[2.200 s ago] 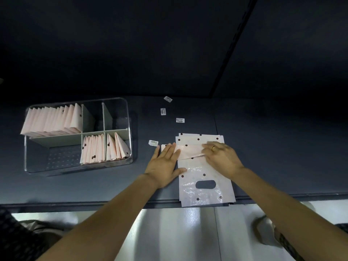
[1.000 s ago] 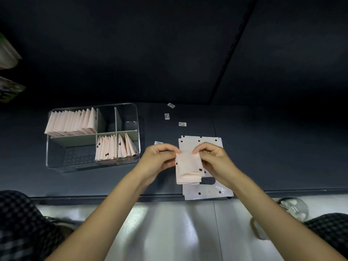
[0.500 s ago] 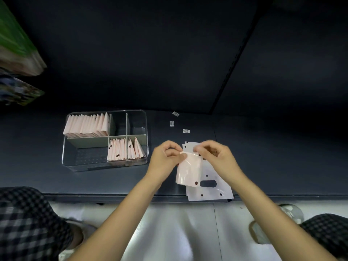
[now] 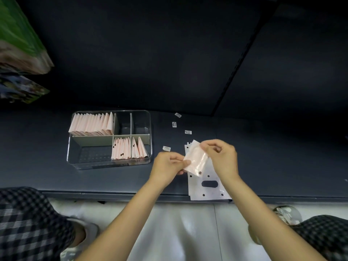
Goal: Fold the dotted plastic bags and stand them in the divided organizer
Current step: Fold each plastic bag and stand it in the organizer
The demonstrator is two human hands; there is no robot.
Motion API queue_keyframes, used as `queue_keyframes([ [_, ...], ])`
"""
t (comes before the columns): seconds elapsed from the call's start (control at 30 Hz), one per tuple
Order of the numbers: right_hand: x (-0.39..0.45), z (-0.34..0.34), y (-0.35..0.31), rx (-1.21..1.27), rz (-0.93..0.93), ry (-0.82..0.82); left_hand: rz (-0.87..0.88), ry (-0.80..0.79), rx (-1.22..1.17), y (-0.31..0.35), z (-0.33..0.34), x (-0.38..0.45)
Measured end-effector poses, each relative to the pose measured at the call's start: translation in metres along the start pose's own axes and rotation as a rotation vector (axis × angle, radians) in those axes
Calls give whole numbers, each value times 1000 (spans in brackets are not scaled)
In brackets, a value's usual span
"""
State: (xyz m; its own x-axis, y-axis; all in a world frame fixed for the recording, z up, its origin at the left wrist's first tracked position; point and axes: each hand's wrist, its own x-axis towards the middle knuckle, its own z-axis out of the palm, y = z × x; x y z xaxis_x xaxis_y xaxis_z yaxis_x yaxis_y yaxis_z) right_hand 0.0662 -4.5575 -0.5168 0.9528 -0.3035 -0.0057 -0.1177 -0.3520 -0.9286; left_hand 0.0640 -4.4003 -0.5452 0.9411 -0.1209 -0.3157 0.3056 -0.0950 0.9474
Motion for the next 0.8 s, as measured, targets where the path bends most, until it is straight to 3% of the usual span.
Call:
queue_keyframes([
  [0.1, -15, 20, 5, -146, -56, 83, 118, 274, 187, -5, -6, 0],
  [0.2, -29, 48, 8, -276, -12, -167, 257, 342, 329, -11, -11, -3],
  [0.3, -26, 74, 7, -227, 95, -299, 375, 328, 490, -22, -12, 1],
  [0.43, -1, 99, 7, -207, 144, -262, 394, 185, 391, -35, -34, 15],
  [0.5, 13, 108, 7, -237, 134, -276, 426, 226, 452, -42, -52, 27],
  [0.57, 25, 116, 6, -316, 86, -294, 445, 304, 675, -50, -73, 42],
  [0.63, 35, 125, 3, -430, 12, -310, 413, 284, 947, -57, -91, 57],
  [0.8, 53, 150, -2, -548, 6, -308, 508, 3, 1374, -73, -116, 79],
])
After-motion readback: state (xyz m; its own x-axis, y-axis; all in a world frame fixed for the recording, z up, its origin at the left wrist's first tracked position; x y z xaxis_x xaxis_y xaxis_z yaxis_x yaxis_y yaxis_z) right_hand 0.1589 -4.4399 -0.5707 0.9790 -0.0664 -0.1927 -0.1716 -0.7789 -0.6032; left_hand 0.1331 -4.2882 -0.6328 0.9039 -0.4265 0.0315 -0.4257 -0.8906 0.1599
